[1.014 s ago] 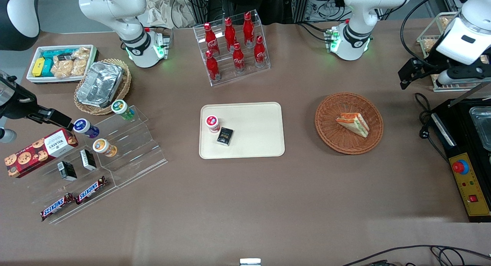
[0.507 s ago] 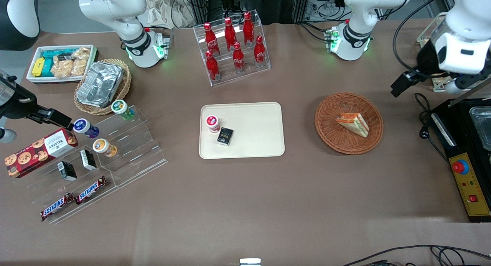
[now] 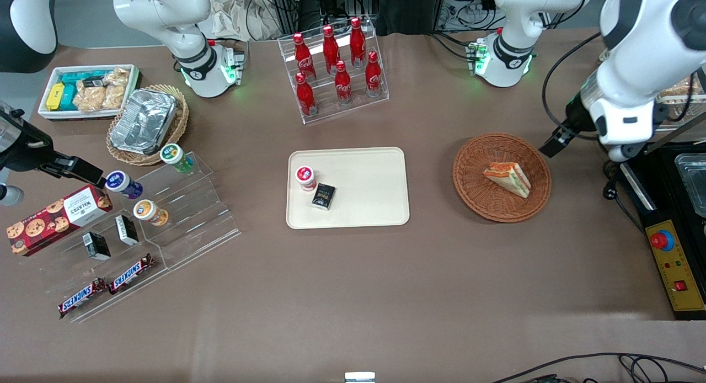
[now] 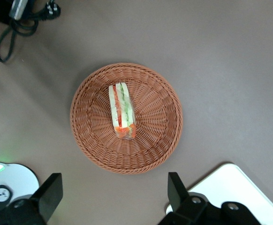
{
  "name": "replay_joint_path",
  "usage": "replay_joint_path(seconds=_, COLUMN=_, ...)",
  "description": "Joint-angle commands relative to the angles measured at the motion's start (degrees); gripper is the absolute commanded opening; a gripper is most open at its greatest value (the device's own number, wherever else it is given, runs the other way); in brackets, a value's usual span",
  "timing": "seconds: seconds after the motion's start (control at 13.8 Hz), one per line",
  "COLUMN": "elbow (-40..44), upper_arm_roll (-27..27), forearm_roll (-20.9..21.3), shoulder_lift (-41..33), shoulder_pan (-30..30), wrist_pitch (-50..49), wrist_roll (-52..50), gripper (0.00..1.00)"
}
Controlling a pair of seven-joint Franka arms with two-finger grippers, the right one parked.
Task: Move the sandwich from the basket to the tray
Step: 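Lower the open left gripper over the wrapped sandwich in the basket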
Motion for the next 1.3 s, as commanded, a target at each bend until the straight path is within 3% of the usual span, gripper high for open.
replay_joint_path(seconds=0.0, elbow=-6.66, upper_arm_roll=0.18, forearm_roll=0.34, shoulder_lift=-0.32, shoulder_pan=-0.87, wrist_pitch=6.45, wrist_roll=-4.8, gripper=0.99)
replay_joint_path(seconds=0.8, elbow=-25.13, upper_arm_roll=0.62, forearm_roll=-0.63, shoulder_lift=3.37, shoulder_pan=0.36, wrist_pitch=29.3, wrist_roll=-5.68, gripper=0.99)
replay_joint_path(seconds=1.23, elbow=-28.22, upper_arm_roll=0.62, forearm_roll=-0.63, shoulder_lift=8.29, shoulder_pan=0.45, wrist_pitch=36.52, wrist_roll=-5.77, gripper=0.99)
